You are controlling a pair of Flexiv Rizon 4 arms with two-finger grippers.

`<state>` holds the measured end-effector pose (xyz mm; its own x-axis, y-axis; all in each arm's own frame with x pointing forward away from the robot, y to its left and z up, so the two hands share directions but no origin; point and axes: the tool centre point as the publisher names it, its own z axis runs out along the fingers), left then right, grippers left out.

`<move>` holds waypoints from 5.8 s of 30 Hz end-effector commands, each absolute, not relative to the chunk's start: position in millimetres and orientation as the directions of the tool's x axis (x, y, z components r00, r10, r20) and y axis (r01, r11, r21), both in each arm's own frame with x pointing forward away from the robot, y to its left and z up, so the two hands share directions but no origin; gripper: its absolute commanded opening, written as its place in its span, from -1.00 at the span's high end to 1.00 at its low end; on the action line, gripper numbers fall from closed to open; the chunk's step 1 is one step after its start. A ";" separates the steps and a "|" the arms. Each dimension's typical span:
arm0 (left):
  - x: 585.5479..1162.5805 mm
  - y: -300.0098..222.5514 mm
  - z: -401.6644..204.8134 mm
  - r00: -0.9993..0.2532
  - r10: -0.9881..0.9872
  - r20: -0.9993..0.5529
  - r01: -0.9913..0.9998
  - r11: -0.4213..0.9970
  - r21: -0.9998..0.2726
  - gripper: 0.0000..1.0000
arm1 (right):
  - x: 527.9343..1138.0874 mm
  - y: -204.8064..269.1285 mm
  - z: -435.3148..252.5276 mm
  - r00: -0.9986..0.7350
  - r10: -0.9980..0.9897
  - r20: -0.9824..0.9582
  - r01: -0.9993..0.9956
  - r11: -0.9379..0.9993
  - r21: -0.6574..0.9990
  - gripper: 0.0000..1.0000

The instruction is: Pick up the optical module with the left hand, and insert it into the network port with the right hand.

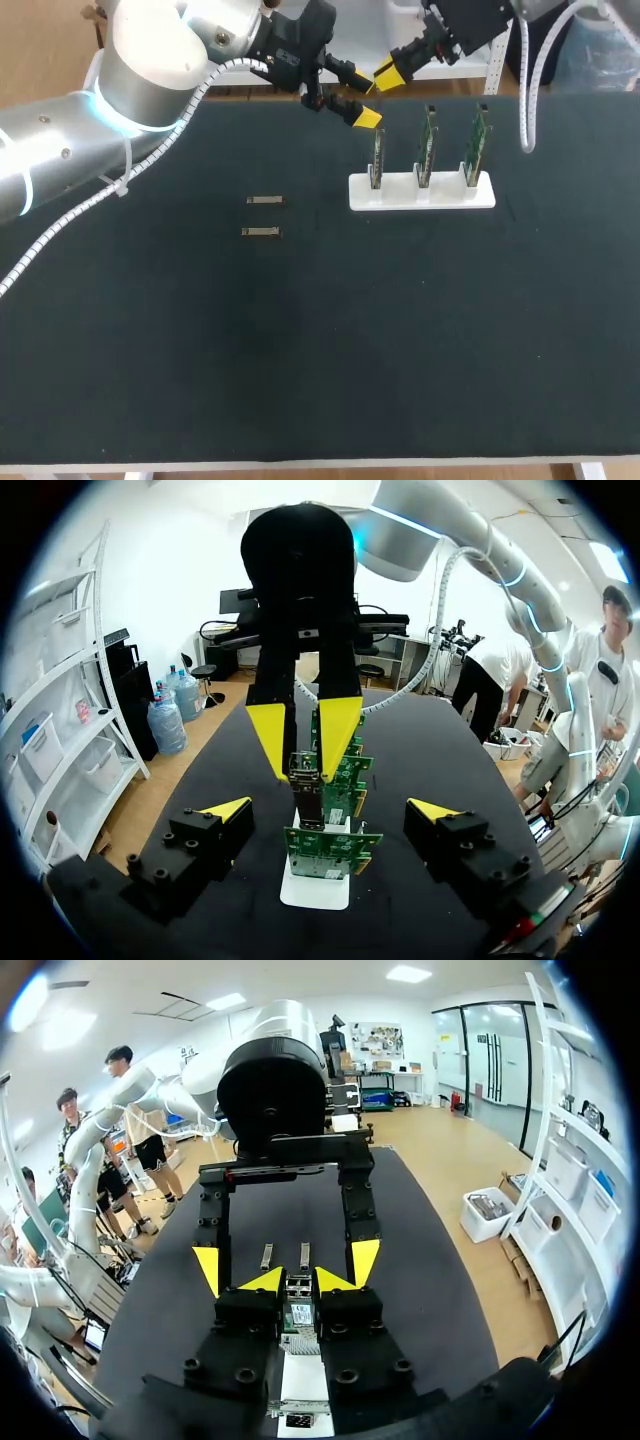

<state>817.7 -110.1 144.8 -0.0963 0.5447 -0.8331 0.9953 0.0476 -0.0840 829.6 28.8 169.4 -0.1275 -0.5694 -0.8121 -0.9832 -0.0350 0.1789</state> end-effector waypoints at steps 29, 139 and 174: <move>817.5 -110.2 144.6 -0.095 0.545 -0.833 0.995 0.048 -0.082 -1.00 | 834.6 28.2 161.9 -0.139 -0.580 -0.803 -0.883 -0.295 0.366 1.00; 817.5 -110.2 144.6 -0.095 0.545 -0.833 0.995 0.048 -0.082 -1.00 | 840.7 27.6 176.9 -0.131 -0.545 -0.829 -0.883 -0.317 0.347 1.00; 817.5 -110.2 144.6 -0.095 0.545 -0.833 0.995 0.048 -0.082 -1.00 | 840.4 28.9 158.6 -0.169 -0.559 -0.812 -0.864 -0.313 0.395 1.00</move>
